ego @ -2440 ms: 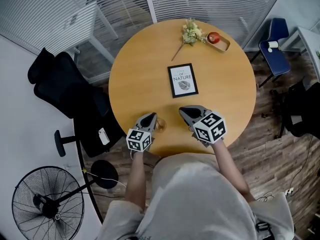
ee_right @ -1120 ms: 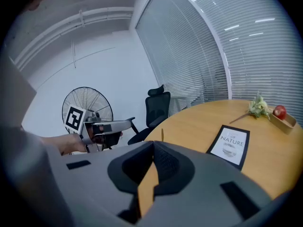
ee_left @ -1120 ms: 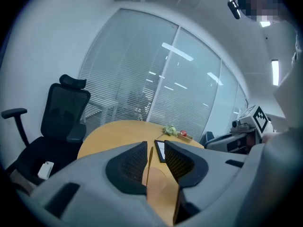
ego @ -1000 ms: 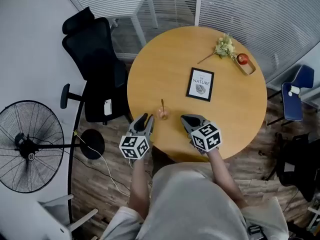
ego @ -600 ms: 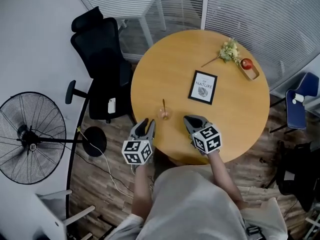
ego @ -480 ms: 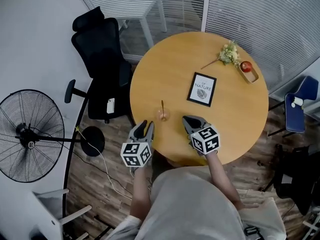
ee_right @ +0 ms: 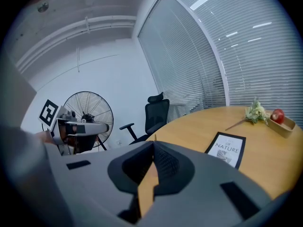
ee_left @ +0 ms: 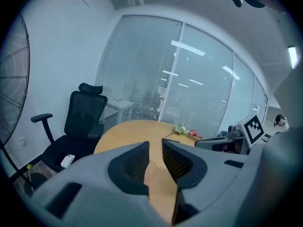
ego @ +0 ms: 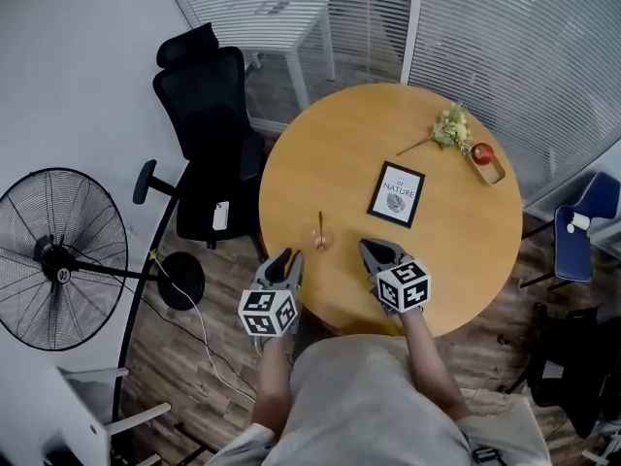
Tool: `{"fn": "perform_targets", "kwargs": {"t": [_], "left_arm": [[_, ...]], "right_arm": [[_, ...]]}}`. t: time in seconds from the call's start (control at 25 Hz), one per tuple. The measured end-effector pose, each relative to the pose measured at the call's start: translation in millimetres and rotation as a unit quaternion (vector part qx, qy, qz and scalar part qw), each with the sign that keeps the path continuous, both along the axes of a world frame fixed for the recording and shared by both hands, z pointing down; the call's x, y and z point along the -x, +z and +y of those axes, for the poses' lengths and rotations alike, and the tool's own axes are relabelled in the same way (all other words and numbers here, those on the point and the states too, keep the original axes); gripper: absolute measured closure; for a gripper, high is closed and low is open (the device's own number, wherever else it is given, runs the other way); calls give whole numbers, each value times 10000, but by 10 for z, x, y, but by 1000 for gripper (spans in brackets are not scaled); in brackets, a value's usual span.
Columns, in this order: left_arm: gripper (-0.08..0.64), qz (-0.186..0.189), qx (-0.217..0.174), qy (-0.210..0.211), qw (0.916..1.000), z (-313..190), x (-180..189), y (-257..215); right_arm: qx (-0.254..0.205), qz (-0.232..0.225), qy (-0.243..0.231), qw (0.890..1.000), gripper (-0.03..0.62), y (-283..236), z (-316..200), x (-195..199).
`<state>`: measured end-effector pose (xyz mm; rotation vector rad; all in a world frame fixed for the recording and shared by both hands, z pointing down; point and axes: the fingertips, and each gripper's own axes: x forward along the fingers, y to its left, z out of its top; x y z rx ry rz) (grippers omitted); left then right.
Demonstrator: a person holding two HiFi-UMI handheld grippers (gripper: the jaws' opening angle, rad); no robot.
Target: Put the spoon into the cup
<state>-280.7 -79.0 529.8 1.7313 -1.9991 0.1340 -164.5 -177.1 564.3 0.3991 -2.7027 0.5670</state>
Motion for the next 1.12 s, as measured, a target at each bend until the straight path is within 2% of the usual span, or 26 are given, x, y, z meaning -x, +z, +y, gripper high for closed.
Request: {"fn": "perform_targets", "kwargs": {"t": [0.16,0.4,1.12], "left_arm": [[515,30,-28,-37,10000,-10,35,-32],[550,68,-24,-116,9999,17,54,11],[552,159,-153,-163,9996,72,132,-14]], "right_arm": [[14,1,-43,10000,596,-14,-7,23],[32,59,-100,9999,595,48,5,20],[27,90,-222,9997,595,66,64,84]]}}
